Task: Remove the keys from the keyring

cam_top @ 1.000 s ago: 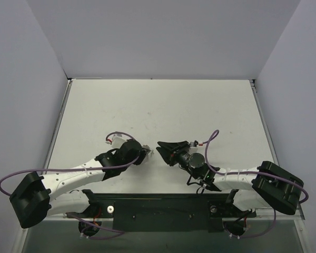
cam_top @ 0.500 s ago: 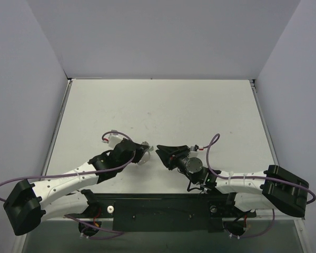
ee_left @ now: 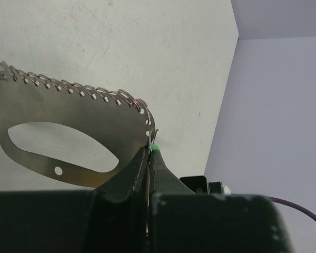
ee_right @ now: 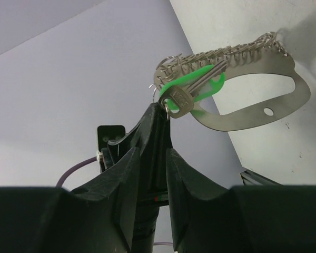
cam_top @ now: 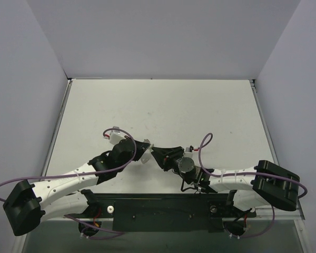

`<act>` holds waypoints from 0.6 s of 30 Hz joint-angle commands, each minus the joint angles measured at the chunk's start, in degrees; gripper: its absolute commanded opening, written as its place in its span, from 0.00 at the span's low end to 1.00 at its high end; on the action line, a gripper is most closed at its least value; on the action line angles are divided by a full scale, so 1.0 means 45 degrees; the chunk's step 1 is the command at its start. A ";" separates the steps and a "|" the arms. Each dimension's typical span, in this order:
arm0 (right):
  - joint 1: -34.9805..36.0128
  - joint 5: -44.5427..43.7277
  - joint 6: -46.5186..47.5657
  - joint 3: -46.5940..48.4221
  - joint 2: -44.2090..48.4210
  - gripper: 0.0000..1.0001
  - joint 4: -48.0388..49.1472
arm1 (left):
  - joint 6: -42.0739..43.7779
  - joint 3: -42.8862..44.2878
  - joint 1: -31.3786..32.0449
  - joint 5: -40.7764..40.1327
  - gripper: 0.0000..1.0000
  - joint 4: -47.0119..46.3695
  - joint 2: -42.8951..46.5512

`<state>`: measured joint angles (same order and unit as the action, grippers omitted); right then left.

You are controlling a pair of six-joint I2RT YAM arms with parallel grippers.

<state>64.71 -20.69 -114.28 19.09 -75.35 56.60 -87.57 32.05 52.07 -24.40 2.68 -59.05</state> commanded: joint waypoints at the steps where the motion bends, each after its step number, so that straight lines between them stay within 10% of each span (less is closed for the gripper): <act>1: 0.0249 -0.0910 -0.0622 0.0503 -0.0033 0.23 0.0353 | 0.1605 0.0181 0.0069 -0.0612 0.00 -0.1161 0.0445; 18: -0.0256 -0.0310 -0.0954 0.0172 -0.1107 0.22 0.1876 | 0.3011 0.0668 0.0205 -0.0222 0.00 -0.0890 0.0465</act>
<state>65.28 -22.68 -114.48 19.97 -80.66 60.10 -78.59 32.05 52.84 -25.67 1.54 -58.19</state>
